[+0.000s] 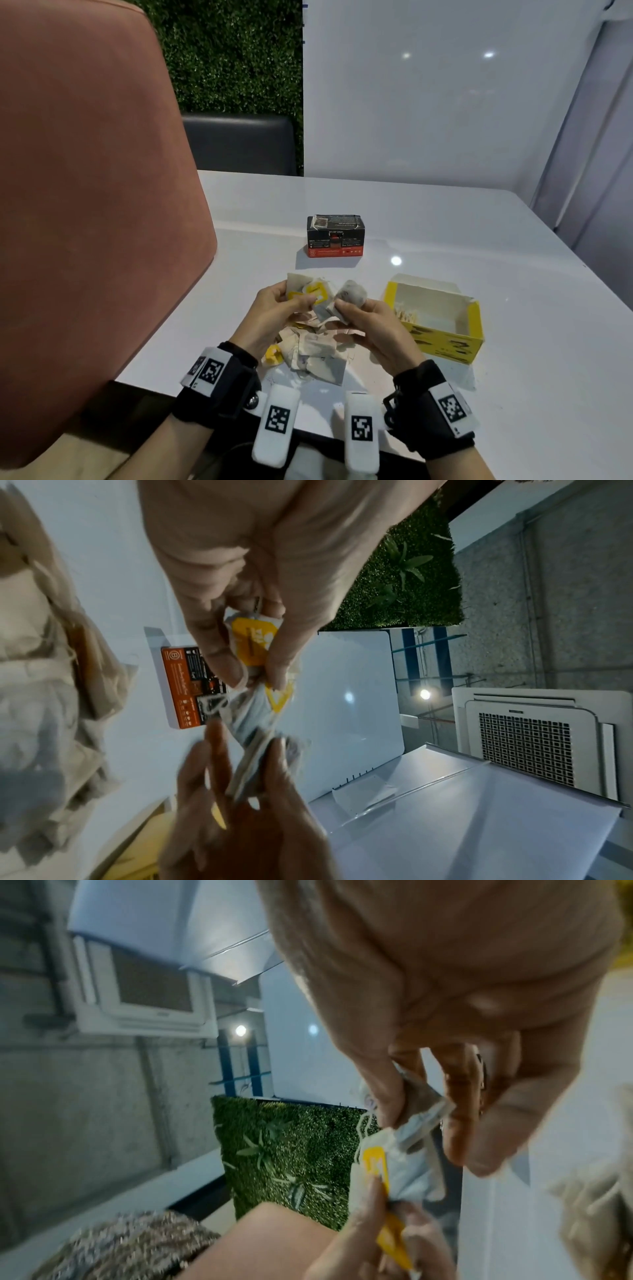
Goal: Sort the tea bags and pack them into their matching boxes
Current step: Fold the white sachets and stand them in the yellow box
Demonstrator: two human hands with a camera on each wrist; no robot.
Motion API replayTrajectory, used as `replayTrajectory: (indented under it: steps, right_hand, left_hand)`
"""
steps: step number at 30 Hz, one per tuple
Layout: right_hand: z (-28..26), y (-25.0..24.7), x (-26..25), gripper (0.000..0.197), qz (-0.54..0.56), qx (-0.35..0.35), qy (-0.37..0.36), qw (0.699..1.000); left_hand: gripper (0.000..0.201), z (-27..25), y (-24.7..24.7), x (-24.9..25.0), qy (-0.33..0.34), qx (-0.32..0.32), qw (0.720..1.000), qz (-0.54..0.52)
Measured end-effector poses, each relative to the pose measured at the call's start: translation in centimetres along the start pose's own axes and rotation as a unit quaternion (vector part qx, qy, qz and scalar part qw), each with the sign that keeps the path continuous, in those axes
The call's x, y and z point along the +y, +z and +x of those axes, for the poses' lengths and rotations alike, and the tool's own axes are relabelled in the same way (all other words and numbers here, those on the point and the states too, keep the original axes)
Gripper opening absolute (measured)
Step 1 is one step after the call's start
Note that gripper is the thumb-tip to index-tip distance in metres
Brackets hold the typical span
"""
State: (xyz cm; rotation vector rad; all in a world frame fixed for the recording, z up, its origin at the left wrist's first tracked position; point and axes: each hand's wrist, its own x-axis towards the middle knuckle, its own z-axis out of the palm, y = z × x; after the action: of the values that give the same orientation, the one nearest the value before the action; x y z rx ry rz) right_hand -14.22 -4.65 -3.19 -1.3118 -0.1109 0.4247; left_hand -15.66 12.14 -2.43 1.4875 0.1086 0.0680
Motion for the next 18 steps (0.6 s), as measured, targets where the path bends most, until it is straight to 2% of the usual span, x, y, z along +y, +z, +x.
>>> replayTrajectory:
  steps: [3, 6, 8, 10, 12, 15, 18]
  right_hand:
    - [0.1, -0.2, 0.1, 0.009, -0.016, 0.029, -0.036, 0.999]
    - [0.4, -0.1, -0.2, 0.016, -0.056, 0.023, -0.073, 0.996]
    - [0.4, 0.1, -0.7, 0.020, -0.081, 0.013, -0.102, 0.991]
    - [0.4, 0.3, -1.1, 0.024, -0.108, 0.009, -0.123, 0.986]
    - [0.5, 0.4, -1.4, 0.022, -0.169, 0.034, -0.141, 0.975]
    - [0.9, 0.5, -2.0, 0.027, -0.330, 0.085, -0.184, 0.922]
    - [1.4, 0.7, -2.4, 0.020, -0.439, 0.120, -0.253, 0.854]
  left_hand:
    - [0.010, 0.1, -0.5, 0.0, -0.014, 0.008, 1.000, 0.016]
    - [0.019, 0.3, -1.1, -0.5, -0.050, -0.009, 0.999, 0.016]
    - [0.017, 0.3, -1.3, -0.5, -0.070, -0.030, 0.997, 0.006]
    - [0.009, 0.2, -1.5, -0.2, -0.067, -0.036, 0.997, 0.003]
    - [0.008, 0.1, -1.7, 0.1, -0.055, -0.029, 0.998, 0.013]
    - [0.012, 0.2, -2.0, 0.3, -0.032, -0.028, 0.998, 0.043]
    - [0.015, 0.2, -1.8, 0.5, -0.024, -0.035, 0.997, 0.059]
